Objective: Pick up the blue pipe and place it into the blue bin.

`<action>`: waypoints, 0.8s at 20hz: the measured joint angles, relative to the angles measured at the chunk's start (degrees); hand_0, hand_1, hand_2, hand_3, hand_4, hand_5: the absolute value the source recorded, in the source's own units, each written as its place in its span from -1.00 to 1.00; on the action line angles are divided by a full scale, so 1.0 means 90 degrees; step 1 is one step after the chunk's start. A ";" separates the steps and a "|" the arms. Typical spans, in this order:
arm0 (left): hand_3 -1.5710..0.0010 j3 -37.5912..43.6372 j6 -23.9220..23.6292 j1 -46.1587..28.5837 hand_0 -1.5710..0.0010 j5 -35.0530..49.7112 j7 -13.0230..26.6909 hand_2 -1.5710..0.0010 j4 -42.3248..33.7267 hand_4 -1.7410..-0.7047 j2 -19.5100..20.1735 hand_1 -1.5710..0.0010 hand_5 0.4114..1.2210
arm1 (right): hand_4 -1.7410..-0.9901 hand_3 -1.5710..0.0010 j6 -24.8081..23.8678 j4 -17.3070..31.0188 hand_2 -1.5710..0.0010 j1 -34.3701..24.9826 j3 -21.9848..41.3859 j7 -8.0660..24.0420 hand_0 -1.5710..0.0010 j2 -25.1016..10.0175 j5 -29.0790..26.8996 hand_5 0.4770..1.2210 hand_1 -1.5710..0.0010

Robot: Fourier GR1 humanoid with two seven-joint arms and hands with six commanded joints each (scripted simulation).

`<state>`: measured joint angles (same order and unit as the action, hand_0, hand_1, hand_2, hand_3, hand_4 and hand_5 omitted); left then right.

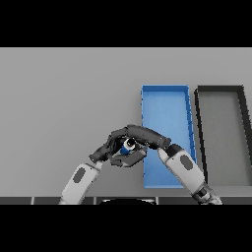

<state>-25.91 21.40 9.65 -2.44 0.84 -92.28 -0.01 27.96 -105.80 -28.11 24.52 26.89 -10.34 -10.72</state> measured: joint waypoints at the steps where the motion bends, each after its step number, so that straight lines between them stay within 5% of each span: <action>1: -0.56 0.0028 0.0011 -0.0012 -1.00 -0.0046 -0.0141 -0.97 0.0023 -0.86 0.0018 -1.00 1.00 | -0.46 -0.14 0.0022 0.0027 -0.40 0.0002 -0.0016 -0.0096 -0.39 0.0003 0.0037 -0.67 -0.40; 4: -0.69 -0.0008 0.0043 -0.0037 -1.00 -0.0102 -0.0334 -0.99 -0.0020 -0.93 -0.0115 -1.00 1.00 | -0.31 -0.56 -0.0084 -0.0146 -0.70 0.0200 -0.0038 -0.0212 -0.69 0.0209 -0.0335 0.05 -0.69; 7: -0.80 0.0150 0.0134 0.0059 -1.00 -0.0122 -0.0419 -0.96 0.0059 -0.96 -0.0031 -1.00 1.00 | -0.30 -0.77 0.0008 -0.0092 -0.84 0.0263 -0.0016 -0.0547 -0.84 0.0280 0.0073 0.52 -0.84; 10: -0.82 0.0114 0.0034 0.0034 -1.00 -0.0245 -0.0743 -0.98 0.0105 -0.98 -0.0127 -1.00 1.00 | -0.33 -0.88 0.0087 -0.0143 -0.92 0.0315 0.0083 -0.0642 -0.92 0.0417 0.0215 0.75 -0.92; 14: -0.83 0.0170 0.0029 0.0072 -1.00 -0.0183 -0.0675 -0.99 0.0083 -0.98 -0.0140 -1.00 1.00 | -0.34 -0.95 0.0004 -0.0160 -0.97 0.0485 -0.0049 -0.0267 -0.97 0.0844 0.0036 0.90 -0.97; 15: -0.61 0.0152 0.0024 0.0022 -1.00 -0.0180 -0.0707 -0.99 0.0046 -0.99 -0.0119 -1.00 1.00 | -0.35 -0.96 0.0040 -0.0185 -0.97 0.0525 -0.0077 -0.0200 -0.97 0.0909 0.0026 0.92 -0.97; 16: -0.34 0.0178 0.0046 0.0055 -0.84 -0.0190 -0.0673 -0.70 0.0032 -0.78 -0.0100 -0.74 1.00 | -0.35 -0.97 0.0061 -0.0200 -0.98 0.0582 -0.0130 -0.0290 -0.98 0.0941 0.0027 0.94 -0.98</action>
<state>-24.30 21.81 10.14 -4.15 -5.21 -91.99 -0.90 28.51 -107.60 -22.87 23.35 24.29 -1.87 -10.47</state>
